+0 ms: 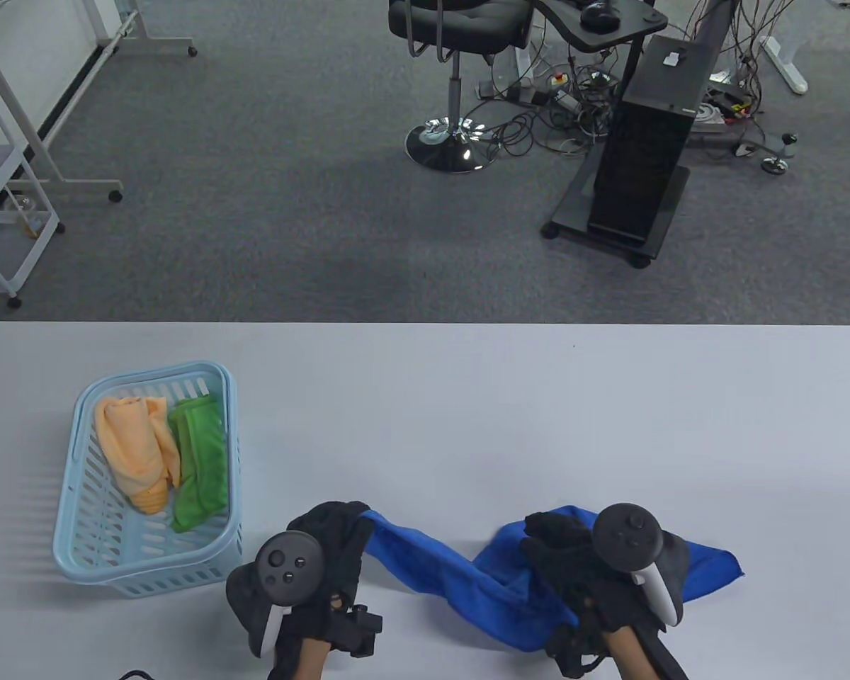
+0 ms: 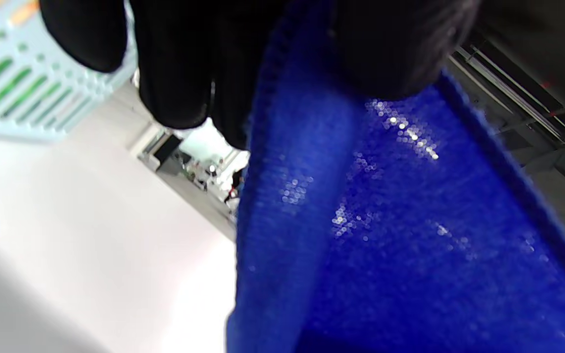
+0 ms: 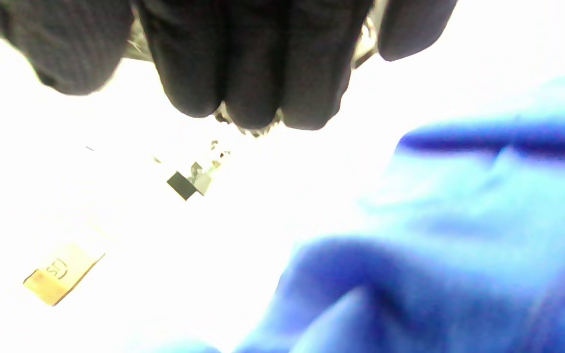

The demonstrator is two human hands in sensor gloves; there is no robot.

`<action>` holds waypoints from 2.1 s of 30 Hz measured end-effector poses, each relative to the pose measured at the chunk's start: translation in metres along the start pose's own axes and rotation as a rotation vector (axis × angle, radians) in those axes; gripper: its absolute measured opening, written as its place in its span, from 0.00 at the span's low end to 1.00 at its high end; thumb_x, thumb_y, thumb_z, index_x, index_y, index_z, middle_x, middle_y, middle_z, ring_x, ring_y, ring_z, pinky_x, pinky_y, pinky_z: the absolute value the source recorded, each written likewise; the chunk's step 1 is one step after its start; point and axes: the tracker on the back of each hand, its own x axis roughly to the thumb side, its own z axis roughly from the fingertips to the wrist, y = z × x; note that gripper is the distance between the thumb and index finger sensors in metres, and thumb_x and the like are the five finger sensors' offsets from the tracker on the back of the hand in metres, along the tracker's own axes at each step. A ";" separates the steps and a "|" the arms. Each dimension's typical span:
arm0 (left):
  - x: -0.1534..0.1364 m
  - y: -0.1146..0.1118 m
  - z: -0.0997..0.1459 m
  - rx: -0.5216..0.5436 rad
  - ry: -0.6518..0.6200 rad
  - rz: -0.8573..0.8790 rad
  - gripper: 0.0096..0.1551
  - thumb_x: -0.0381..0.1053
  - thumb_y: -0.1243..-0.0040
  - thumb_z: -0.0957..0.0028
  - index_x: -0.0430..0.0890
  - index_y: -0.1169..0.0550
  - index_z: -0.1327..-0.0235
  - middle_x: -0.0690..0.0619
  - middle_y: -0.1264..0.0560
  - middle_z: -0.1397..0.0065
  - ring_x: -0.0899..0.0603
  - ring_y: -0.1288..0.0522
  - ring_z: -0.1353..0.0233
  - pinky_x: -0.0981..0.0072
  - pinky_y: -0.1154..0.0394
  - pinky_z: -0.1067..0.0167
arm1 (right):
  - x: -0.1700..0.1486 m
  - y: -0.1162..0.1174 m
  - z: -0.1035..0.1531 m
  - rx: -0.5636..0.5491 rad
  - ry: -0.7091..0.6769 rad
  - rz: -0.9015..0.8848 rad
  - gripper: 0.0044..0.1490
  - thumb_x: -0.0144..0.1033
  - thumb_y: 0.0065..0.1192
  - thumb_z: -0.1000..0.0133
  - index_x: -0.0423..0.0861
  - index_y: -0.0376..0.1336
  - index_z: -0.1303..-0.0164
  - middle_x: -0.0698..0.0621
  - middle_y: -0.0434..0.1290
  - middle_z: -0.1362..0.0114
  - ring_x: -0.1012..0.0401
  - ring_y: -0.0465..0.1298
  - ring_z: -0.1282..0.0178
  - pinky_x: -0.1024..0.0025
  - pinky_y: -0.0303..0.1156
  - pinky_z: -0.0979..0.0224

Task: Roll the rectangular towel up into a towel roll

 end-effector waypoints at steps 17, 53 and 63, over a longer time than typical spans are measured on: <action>0.008 -0.009 0.000 -0.058 -0.070 -0.051 0.24 0.54 0.39 0.54 0.56 0.15 0.45 0.48 0.12 0.53 0.37 0.16 0.41 0.35 0.29 0.39 | -0.046 0.005 -0.003 0.239 0.162 1.048 0.42 0.65 0.65 0.71 0.49 0.77 0.55 0.47 0.72 0.33 0.48 0.73 0.31 0.37 0.58 0.25; 0.008 -0.019 -0.001 -0.125 -0.063 -0.093 0.24 0.54 0.38 0.55 0.55 0.14 0.46 0.48 0.12 0.52 0.37 0.16 0.41 0.34 0.29 0.39 | -0.061 -0.039 0.009 0.104 0.146 0.661 0.32 0.56 0.58 0.64 0.46 0.79 0.68 0.49 0.76 0.39 0.50 0.75 0.34 0.39 0.61 0.27; 0.006 -0.021 -0.001 -0.149 -0.064 -0.099 0.24 0.55 0.38 0.55 0.54 0.14 0.46 0.48 0.12 0.52 0.37 0.16 0.41 0.34 0.29 0.39 | -0.089 -0.003 0.011 0.158 0.225 1.058 0.36 0.47 0.69 0.66 0.50 0.68 0.46 0.48 0.67 0.31 0.50 0.70 0.28 0.40 0.58 0.24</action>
